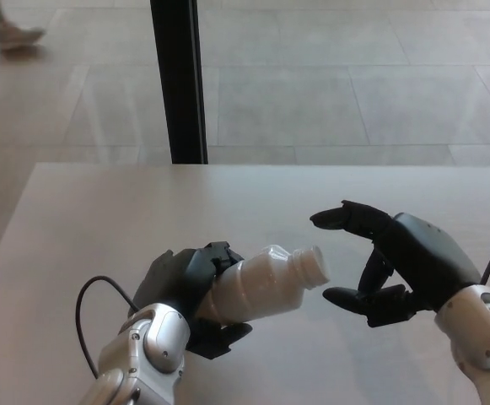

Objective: The robot uses its left hand to to lift the bottle kept on the middle of the desk and tilts it towards its right hand. It then uses its right hand to rotate its cap to open it and places the bottle and cap back on the desk

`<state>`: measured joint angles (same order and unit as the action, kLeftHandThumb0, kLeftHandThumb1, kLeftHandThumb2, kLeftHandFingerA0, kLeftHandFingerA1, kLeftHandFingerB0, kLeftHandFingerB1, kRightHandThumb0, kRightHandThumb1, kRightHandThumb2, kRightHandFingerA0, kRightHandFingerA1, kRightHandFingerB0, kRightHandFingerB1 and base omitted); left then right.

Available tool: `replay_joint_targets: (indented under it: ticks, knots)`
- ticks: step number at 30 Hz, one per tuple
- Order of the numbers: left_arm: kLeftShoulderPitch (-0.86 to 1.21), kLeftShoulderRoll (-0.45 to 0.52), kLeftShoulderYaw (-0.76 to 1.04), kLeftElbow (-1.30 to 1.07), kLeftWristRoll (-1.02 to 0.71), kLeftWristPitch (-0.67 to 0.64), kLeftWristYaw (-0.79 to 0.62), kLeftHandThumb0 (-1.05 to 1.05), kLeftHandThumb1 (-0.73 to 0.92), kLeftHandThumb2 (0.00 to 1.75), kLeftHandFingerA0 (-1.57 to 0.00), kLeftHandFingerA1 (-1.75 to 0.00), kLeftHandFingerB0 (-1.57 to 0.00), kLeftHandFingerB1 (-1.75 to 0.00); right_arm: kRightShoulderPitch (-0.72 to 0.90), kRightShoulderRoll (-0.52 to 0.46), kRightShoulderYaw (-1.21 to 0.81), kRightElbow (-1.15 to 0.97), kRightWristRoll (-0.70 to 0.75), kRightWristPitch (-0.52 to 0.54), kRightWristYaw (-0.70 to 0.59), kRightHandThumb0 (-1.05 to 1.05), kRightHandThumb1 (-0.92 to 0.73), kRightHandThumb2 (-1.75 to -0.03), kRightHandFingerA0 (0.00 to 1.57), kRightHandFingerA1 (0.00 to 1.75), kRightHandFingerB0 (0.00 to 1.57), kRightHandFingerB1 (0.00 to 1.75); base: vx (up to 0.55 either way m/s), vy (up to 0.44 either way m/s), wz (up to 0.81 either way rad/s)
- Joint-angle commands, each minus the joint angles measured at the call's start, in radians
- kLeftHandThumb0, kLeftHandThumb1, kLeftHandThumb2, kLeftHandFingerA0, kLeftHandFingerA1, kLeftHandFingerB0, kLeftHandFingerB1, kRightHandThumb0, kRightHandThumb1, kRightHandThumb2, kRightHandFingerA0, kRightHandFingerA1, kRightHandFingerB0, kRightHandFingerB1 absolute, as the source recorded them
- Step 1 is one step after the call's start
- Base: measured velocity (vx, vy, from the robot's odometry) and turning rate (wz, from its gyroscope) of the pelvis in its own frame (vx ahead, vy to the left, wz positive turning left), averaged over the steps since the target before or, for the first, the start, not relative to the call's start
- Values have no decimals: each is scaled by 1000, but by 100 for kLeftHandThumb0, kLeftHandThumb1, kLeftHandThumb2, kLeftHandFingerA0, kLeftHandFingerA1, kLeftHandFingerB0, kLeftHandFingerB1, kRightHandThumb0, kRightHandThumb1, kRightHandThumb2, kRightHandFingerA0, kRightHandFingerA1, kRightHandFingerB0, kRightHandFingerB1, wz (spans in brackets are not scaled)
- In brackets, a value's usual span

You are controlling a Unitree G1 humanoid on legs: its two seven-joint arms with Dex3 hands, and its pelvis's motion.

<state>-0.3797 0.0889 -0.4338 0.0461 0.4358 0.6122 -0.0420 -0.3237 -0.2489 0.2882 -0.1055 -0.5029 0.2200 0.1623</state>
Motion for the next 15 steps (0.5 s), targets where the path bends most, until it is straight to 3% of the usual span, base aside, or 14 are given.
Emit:
replay_joint_targets:
  ticks: [1,2,4,5,6,9,10,11,12,13,15]
  knots:
    - [9,4,-3,9,25,-11,6,-13,67,76,-72,-114,-64,-75,2,0,-3,12,5,2,8,-58,-56,-57,92,98,39,39,0,0,0]
    - [8,6,-4,10,27,-17,4,-13,67,76,-72,-113,-65,-75,4,2,-1,12,4,2,10,-64,-45,-83,92,98,33,50,0,0,0]
    - [5,6,-5,14,30,-18,0,-12,67,76,-75,-117,-66,-75,10,3,2,13,7,-13,7,-65,-45,-83,92,98,33,50,0,0,0]
    - [5,2,1,13,25,-18,-1,-12,70,77,-76,-138,-69,-80,12,0,6,16,8,-20,10,-66,-45,-84,92,97,33,50,0,0,0]
    - [4,0,3,13,23,-17,-4,-13,71,76,-79,-142,-70,-81,13,-2,9,17,9,-24,13,-61,-57,-58,92,98,38,39,0,0,0]
    - [4,-3,7,9,22,-14,-6,-12,71,77,-83,-153,-71,-93,14,-7,13,18,11,-29,22,-62,-58,-58,91,97,39,39,0,0,0]
    - [0,-8,8,15,21,-17,-3,-13,69,75,-76,-140,-69,-87,16,-10,11,22,11,-36,19,-61,-58,-58,92,96,40,40,0,0,0]
    - [4,-15,19,14,11,-29,4,-10,68,80,-83,-159,-70,-101,16,-8,12,29,10,-34,19,-59,-58,-58,94,94,43,41,0,0,0]
    - [3,-15,19,13,12,-26,2,-11,68,80,-83,-159,-70,-99,17,-7,14,31,8,-37,17,-58,-58,-58,95,95,44,42,0,0,0]
    - [3,-17,19,13,15,-24,1,-15,68,79,-79,-146,-69,-87,19,-6,13,34,11,-43,14,-55,-59,-58,97,96,45,42,0,0,0]
    - [2,-13,14,13,25,-28,2,-14,67,78,-76,-142,-71,-88,22,1,8,42,15,-60,-4,-51,-61,-59,102,99,48,43,0,0,0]
